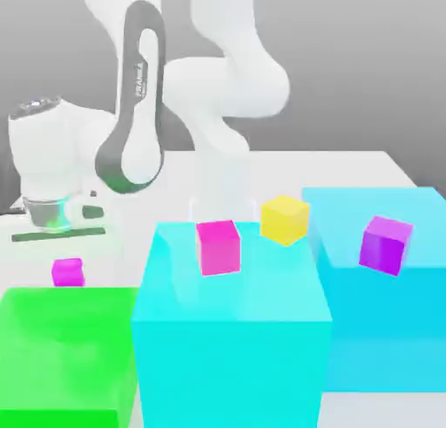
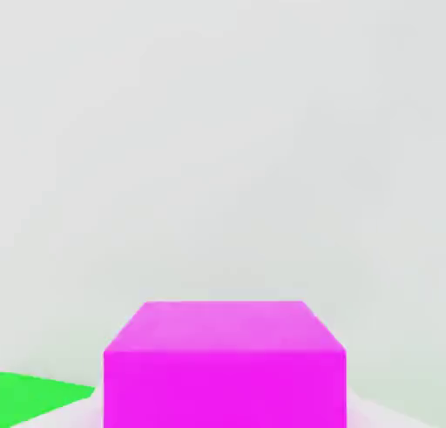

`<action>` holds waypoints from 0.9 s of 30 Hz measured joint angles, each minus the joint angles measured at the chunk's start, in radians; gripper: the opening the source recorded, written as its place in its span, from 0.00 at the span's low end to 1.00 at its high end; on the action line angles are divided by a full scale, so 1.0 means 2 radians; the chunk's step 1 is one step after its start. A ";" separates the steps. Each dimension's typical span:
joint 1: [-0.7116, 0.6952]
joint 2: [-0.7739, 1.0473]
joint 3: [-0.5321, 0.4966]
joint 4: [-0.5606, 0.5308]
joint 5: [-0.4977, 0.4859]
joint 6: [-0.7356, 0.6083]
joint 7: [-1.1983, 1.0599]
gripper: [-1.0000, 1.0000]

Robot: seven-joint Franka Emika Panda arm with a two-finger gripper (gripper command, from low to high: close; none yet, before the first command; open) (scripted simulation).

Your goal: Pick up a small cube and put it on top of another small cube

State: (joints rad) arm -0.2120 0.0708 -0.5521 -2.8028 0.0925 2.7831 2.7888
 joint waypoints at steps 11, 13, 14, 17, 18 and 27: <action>0.034 -0.085 0.019 0.027 -0.056 -0.183 -0.237 0.00; 0.045 -0.113 0.028 0.034 -0.067 -0.219 -0.273 0.00; 0.052 -0.127 0.033 0.037 -0.074 -0.238 -0.291 0.00; 0.071 -0.168 0.051 0.048 -0.094 -0.293 -0.341 0.00; 0.077 -0.181 0.057 0.052 -0.101 -0.312 -0.358 0.00; 0.166 -0.292 0.157 0.079 -0.094 -0.395 -0.382 0.00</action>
State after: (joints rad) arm 0.1206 -0.5127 -0.2377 -2.6442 -0.0962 1.9935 2.0254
